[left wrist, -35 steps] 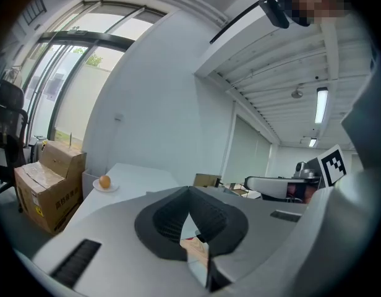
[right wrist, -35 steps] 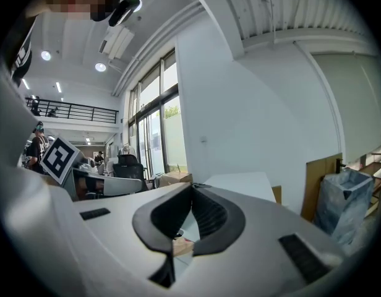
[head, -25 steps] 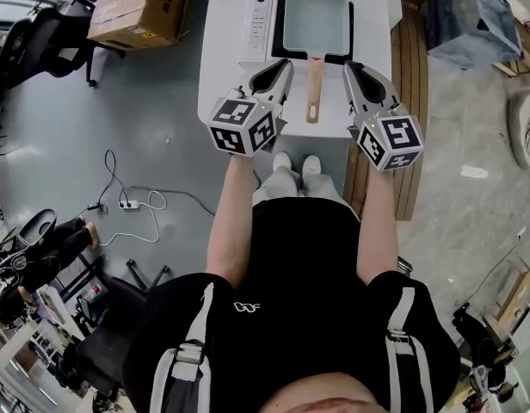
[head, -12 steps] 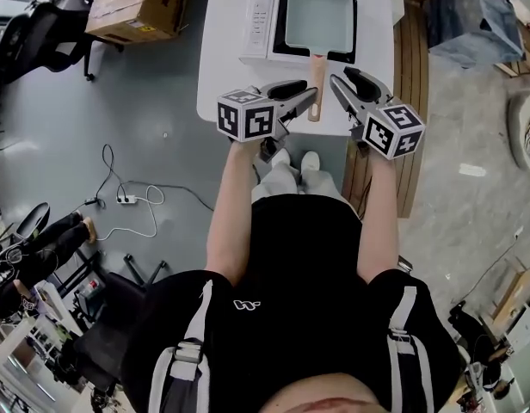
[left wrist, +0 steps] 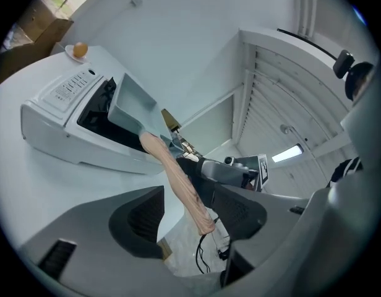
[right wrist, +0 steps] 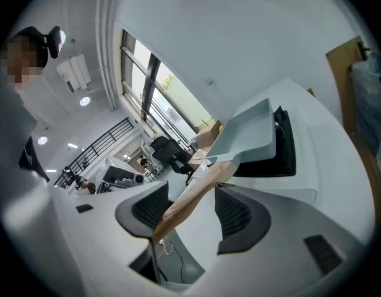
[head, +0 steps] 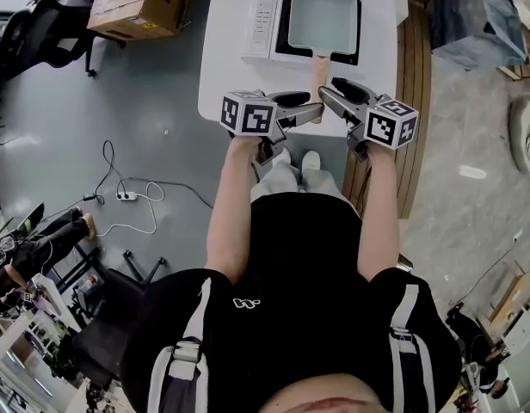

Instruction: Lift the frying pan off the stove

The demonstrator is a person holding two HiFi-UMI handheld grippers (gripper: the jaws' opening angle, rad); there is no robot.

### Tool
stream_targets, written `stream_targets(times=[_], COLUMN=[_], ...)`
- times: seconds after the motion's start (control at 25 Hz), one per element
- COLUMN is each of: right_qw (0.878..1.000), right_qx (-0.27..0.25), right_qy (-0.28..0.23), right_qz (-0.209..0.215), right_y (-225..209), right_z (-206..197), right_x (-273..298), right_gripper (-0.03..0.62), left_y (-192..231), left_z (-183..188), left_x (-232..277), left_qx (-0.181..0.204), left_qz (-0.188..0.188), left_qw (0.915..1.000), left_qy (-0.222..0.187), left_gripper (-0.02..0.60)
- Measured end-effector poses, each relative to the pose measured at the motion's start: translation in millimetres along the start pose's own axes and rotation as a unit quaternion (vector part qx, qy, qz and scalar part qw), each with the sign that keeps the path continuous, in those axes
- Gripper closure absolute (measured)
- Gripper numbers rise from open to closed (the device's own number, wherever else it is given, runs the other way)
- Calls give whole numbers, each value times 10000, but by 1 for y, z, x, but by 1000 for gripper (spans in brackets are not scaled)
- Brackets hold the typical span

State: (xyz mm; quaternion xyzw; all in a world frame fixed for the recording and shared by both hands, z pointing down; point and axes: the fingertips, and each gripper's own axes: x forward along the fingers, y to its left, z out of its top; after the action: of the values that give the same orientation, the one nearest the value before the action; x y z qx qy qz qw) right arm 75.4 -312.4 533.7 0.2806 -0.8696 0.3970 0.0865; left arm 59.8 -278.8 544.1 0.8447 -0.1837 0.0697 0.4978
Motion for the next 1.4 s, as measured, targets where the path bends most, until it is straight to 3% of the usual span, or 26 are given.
stream_targets(times=[0.16, 0.28, 0.48, 0.6, 0.92, 1.4], right_qw=[9992, 9973, 9937, 9918, 9887, 9861], right_qx=[268, 479, 750, 871, 1041, 1094], right_qy=[145, 181, 187, 185, 42, -293], right_qz=[258, 519, 814, 920, 1076, 1212], right_y=[0, 1, 3, 3, 3, 8], right_z=[-10, -15, -16, -17, -17, -15], right_x=[7, 12, 21, 24, 23, 19], right_gripper=[357, 352, 358, 391, 396, 402], left_y=[1, 4, -1, -7, -12, -20], left_z=[-6, -11, -13, -15, -18, -20], left_x=[6, 10, 14, 18, 23, 19], left_qx=[-92, -194, -538, -571, -690, -341], left_qz=[-108, -238, -612, -797, -1063, -1081], left_qw=[9999, 9995, 9967, 9951, 9918, 9934], left_qy=[69, 89, 7, 100, 141, 149], left_gripper=[321, 379, 419, 427, 419, 419])
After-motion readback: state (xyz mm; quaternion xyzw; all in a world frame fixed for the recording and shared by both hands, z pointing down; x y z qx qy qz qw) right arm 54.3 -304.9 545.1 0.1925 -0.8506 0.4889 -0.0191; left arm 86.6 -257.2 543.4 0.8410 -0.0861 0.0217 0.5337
